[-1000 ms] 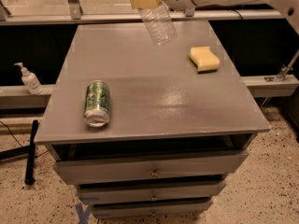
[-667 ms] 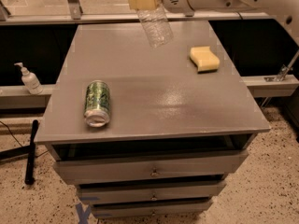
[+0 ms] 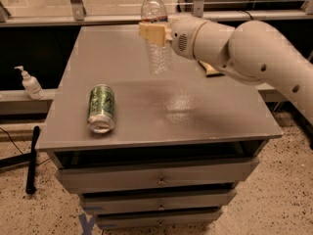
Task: Place water bottle upright
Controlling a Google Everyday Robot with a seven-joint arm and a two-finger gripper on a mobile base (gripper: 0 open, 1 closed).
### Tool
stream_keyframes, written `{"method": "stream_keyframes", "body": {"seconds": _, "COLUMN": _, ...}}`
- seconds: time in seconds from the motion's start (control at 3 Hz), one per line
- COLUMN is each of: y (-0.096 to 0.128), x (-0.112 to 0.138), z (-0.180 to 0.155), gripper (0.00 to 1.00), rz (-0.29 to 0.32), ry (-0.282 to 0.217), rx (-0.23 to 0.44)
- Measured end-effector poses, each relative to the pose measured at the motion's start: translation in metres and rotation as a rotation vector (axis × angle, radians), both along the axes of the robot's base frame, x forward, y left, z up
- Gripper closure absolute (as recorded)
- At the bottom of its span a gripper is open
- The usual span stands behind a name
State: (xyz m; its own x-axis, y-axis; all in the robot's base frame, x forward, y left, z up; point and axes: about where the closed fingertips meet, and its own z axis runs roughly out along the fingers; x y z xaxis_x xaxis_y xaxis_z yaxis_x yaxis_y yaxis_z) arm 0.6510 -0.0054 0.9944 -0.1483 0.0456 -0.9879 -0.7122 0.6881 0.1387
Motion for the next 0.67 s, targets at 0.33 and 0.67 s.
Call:
{"method": "stream_keyframes", "body": {"seconds": 0.33, "y": -0.016, "x": 0.006, "z": -0.014, "gripper": 1.0, "rz": -0.058, "ry": -0.099, "rx": 0.077}}
{"method": "stream_keyframes", "body": {"seconds": 0.67, "y": -0.004, "x": 0.011, "z": -0.004, "gripper": 1.0, "rz": -0.034, "ry": -0.203, "rx": 0.109}}
